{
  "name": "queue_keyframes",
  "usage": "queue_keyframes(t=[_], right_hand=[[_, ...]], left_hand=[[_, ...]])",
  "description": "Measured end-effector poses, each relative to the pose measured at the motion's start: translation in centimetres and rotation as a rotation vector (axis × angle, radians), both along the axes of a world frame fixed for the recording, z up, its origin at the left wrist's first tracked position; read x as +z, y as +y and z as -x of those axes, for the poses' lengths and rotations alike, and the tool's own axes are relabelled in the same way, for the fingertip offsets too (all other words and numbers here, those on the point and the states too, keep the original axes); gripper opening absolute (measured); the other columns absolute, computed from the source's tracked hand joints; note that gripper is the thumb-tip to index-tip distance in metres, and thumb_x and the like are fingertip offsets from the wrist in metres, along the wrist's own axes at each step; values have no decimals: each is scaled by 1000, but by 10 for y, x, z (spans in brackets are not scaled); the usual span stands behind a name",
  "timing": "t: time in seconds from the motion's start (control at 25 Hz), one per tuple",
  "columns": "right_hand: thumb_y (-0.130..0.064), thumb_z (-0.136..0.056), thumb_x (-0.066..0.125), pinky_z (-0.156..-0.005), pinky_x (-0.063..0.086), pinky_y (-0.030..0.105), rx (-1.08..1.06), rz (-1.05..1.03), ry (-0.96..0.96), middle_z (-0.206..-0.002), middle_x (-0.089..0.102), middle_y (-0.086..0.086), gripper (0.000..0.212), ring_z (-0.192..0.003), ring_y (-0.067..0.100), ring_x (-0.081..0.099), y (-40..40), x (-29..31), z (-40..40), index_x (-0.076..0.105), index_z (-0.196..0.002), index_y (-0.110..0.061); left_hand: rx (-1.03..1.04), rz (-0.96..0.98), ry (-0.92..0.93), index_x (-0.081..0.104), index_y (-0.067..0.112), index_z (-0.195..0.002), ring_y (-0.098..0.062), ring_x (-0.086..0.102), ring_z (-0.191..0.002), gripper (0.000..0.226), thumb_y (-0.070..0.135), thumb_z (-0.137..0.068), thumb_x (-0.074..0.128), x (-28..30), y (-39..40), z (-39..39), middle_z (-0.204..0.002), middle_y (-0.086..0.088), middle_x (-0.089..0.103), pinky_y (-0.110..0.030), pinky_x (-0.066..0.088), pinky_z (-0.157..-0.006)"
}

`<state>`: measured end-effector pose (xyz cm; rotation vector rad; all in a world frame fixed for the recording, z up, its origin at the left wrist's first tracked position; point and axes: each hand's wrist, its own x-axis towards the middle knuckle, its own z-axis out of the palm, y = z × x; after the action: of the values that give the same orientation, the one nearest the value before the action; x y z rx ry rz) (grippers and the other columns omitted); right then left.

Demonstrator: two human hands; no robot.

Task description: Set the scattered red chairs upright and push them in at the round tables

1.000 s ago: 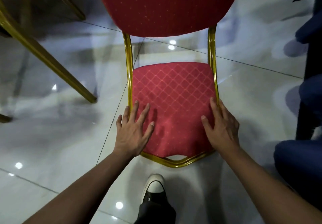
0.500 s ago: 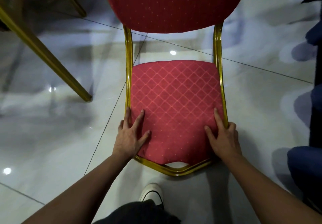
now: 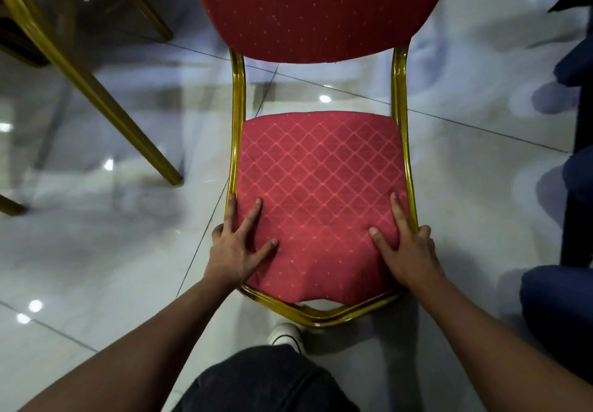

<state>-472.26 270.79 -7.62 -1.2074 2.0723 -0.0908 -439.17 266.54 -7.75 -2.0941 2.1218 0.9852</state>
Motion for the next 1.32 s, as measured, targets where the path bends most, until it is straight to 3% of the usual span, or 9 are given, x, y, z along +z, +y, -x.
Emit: queue_keyframes(t=[0.32, 0.56, 0.8, 1.04, 1.2, 1.32], right_hand=[[-82, -90, 27, -100, 42, 56, 39, -66, 90, -126, 38, 26, 73, -116, 48, 49, 7, 145, 0, -19, -145, -67], [-83, -89, 26, -104, 38, 56, 80, -227, 90, -138, 32, 25, 73, -125, 49, 43, 15, 275, 13, -19, -145, -66], [-86, -86, 29, -112, 33, 54, 120, -371, 79, -150, 27, 27, 78, -134, 48, 40, 12, 386, 33, -13, -148, -65], [-93, -79, 32, -119, 28, 55, 181, -464, 56, -165, 24, 15, 87, -146, 45, 30, -7, 475, 61, -6, -151, -63], [-77, -92, 41, -121, 26, 48, 177, -485, -29, -168, 17, 7, 83, -149, 40, 29, -17, 535, 64, 3, -159, -47], [-64, -98, 47, -121, 23, 45, 140, -473, -147, -170, 12, 6, 80, -151, 35, 25, -25, 559, 68, 8, -162, -37]], left_hand=[[13, -94, -69, 0, 63, -150, -42, 21, -148, 96, 95, -67, 36, 142, 8, 3, -168, 1, -13, -62, 29, -115], [71, -168, -97, 13, 52, -155, -43, 19, -146, 87, 71, -84, 59, 283, 37, 17, -168, 2, -6, -60, 29, -116], [127, -165, -179, 28, 44, -154, -44, 25, -142, 72, 66, -89, 53, 408, 61, 40, -166, 2, 14, -62, 36, -110], [88, -166, -165, 36, 39, -151, -42, 26, -143, 62, 60, -95, 47, 521, 66, 56, -163, -4, 25, -59, 33, -113], [37, -167, -131, 36, 42, -150, -36, 20, -148, 71, 75, -88, 28, 576, 79, 57, -162, -1, 28, -59, 29, -115], [-1, -7, -86, 41, 44, -147, -26, 24, -148, 81, 84, -84, 9, 605, 96, 60, -157, 6, 36, -58, 28, -116]])
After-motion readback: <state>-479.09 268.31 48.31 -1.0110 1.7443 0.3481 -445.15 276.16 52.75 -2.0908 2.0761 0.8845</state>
